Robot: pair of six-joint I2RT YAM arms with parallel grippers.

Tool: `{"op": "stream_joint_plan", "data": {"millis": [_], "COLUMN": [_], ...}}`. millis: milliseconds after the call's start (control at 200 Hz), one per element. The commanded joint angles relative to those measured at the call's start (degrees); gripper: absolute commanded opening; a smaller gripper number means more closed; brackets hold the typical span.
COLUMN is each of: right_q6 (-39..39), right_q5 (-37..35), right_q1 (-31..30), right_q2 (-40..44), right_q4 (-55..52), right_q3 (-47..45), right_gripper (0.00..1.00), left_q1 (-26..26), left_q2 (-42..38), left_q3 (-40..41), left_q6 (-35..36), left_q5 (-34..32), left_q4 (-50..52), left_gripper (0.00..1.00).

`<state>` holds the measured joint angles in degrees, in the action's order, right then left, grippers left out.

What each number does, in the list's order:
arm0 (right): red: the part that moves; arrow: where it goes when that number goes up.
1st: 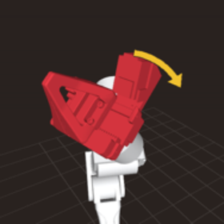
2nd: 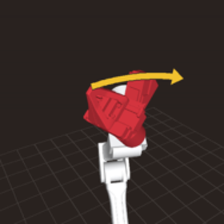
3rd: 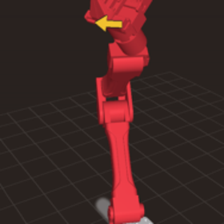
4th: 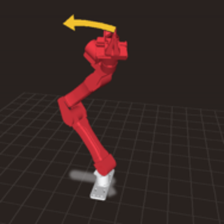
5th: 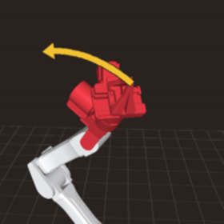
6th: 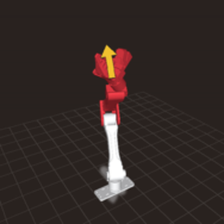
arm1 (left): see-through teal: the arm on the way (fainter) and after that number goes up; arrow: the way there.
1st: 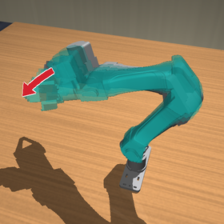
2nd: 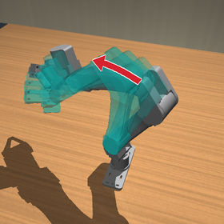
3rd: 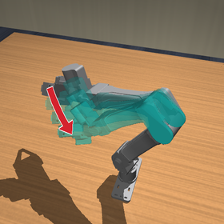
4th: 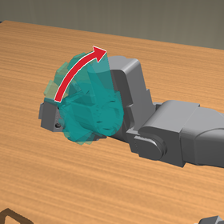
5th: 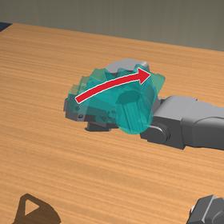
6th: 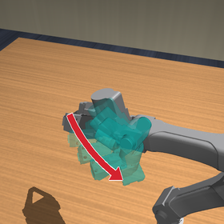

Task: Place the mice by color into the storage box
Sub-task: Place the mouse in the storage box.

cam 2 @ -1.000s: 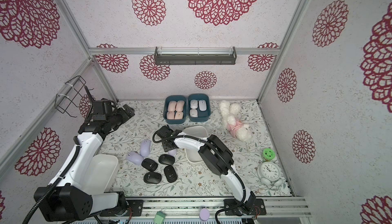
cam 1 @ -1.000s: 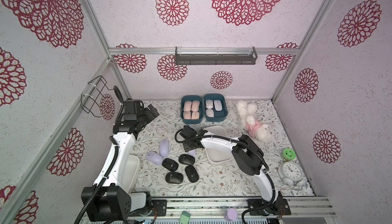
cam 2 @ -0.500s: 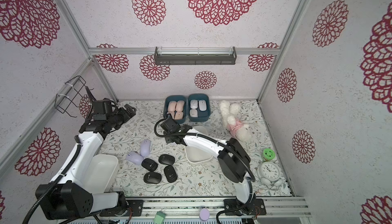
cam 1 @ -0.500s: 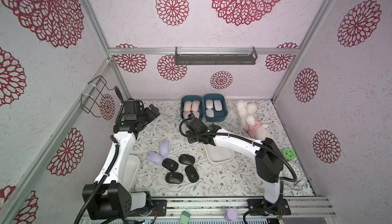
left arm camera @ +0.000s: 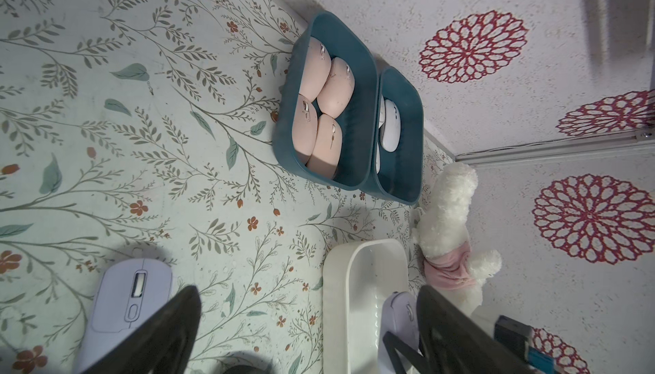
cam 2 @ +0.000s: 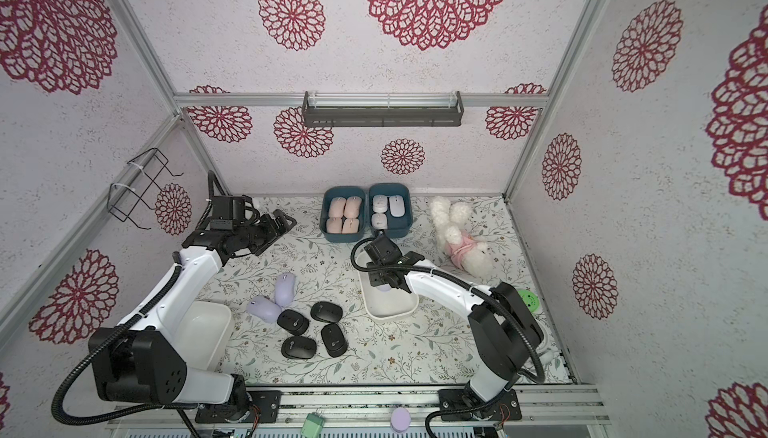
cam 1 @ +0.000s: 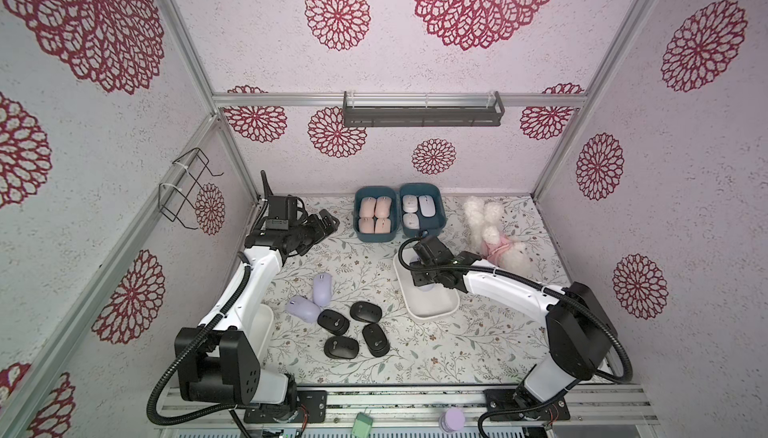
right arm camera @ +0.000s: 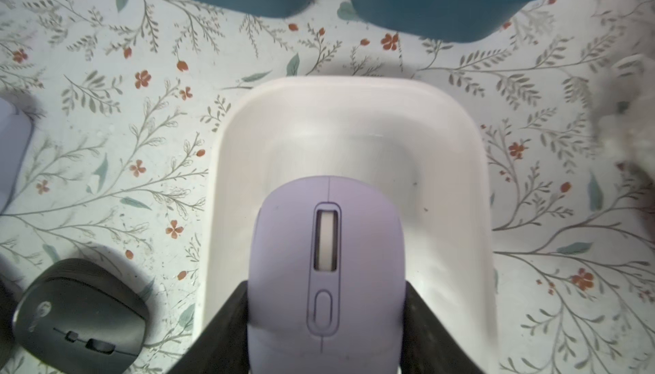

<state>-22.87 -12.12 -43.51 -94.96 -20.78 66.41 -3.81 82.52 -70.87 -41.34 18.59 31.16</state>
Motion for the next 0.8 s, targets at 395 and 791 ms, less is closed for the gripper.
{"op": "stream_joint_plan", "data": {"millis": [395,791], "right_q6": [2.72,1.98], "right_q5": [4.91,2.8], "right_q1": [2.55,2.31], "right_q2": [-11.04,-6.43], "right_q4": [11.28,7.31], "right_q3": [2.04,3.22], "right_gripper": [0.52,0.74], "left_q1": [0.57,1.52], "left_q2": [0.38,-0.32], "left_q3": [-2.21,-2.75], "left_q6": [2.23,2.43], "left_q5": [-2.08,-1.98], "left_q4": [0.69,1.34], "left_gripper": [0.97,0.97]}}
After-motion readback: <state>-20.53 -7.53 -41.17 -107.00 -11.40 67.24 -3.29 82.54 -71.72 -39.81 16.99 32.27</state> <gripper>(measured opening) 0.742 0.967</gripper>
